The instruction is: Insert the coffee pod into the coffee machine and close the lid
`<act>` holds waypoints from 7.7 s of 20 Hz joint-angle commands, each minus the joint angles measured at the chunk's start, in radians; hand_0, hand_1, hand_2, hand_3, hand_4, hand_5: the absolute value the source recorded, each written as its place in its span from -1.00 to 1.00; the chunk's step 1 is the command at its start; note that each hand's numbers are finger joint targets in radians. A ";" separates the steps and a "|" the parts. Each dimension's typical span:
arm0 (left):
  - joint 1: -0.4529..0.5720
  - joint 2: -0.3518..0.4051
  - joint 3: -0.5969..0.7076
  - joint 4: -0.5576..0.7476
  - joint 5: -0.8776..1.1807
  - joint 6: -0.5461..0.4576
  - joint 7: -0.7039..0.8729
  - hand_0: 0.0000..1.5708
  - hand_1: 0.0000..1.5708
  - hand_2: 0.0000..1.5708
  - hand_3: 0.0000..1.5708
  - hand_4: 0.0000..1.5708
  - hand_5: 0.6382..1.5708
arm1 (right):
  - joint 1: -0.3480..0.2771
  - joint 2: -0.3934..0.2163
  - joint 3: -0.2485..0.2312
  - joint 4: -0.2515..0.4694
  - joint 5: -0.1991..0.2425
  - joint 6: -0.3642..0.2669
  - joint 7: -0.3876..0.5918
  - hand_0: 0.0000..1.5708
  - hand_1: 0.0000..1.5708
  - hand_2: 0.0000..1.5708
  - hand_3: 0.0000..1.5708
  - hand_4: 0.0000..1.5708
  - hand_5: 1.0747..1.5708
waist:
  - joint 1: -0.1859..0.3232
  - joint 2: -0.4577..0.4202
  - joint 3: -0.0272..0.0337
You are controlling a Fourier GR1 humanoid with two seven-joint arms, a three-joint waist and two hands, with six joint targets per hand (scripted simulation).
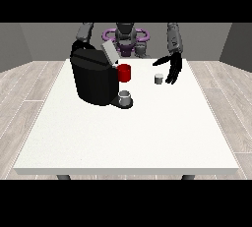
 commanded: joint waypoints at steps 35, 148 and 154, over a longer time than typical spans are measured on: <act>-0.179 0.052 -0.065 0.275 -0.332 0.156 -0.235 0.87 0.87 0.87 0.80 -0.23 1.00 | -0.006 0.006 -0.032 0.081 -0.058 0.009 -0.032 -1.00 -1.00 -1.00 -1.00 -0.44 1.00 | -0.029 -0.018 0.0003; -0.674 0.119 -0.003 0.286 -0.460 -0.105 -0.101 -1.00 -1.00 -1.00 -1.00 -1.00 1.00 | -0.081 0.017 0.009 0.005 -0.047 -0.028 -0.009 -1.00 -1.00 -1.00 -1.00 -0.54 1.00 | -0.168 0.061 0.0002; -0.659 0.129 0.033 0.268 -0.429 -0.137 -0.091 -1.00 -1.00 -1.00 -1.00 -1.00 1.00 | -0.046 0.009 -0.015 0.008 -0.086 0.003 -0.024 -1.00 -1.00 -1.00 -1.00 -0.51 1.00 | -0.143 0.002 0.0002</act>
